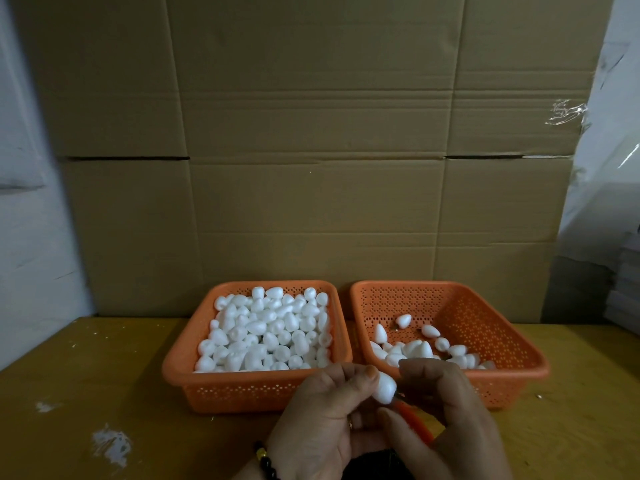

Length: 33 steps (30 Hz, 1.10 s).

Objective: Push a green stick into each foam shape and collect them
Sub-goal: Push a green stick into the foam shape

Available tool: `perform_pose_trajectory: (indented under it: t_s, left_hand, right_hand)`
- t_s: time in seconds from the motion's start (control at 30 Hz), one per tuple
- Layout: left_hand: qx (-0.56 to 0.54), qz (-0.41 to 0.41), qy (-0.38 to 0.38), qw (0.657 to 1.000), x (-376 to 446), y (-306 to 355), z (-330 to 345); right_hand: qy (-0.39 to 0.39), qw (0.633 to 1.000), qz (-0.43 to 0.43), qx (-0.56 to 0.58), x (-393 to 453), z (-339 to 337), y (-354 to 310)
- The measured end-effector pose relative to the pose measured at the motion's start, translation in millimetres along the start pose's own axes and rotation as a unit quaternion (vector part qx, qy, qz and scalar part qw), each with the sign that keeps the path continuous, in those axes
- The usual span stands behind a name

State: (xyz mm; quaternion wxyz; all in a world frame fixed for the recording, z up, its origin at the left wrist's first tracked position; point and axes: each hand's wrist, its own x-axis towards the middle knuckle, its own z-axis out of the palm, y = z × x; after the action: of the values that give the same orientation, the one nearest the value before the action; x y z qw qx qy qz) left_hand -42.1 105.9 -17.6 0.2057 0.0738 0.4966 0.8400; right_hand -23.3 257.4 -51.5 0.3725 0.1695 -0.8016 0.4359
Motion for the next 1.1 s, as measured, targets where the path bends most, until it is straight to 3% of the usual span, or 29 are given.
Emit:
perform_pose_trajectory:
  t_s: [0.23,0.47,0.63,0.87,1.0,1.1]
  left_hand:
    - [0.033,0.006,0.001,0.999,3,-9,-1]
    - [0.080,0.016,0.069,0.994,7,-7,-7]
    - [0.095,0.024,0.099,0.990,10,-6,-12]
    - [0.155,0.022,0.096,0.983,13,-13,-14]
    - [0.187,0.032,0.093,0.977,14,-13,-15]
    - [0.217,0.045,0.090,0.971,14,-12,-16]
  right_hand:
    - [0.004,0.998,-0.040,-0.041,3,0,-1]
    - [0.027,0.993,0.047,-0.109,26,-24,19]
    - [-0.010,0.943,0.127,-0.308,40,-51,54]
    - [-0.025,0.910,0.199,-0.362,43,-60,73]
    - [-0.053,0.894,0.175,-0.410,43,-61,79]
    - [-0.035,0.909,0.119,-0.397,43,-58,69]
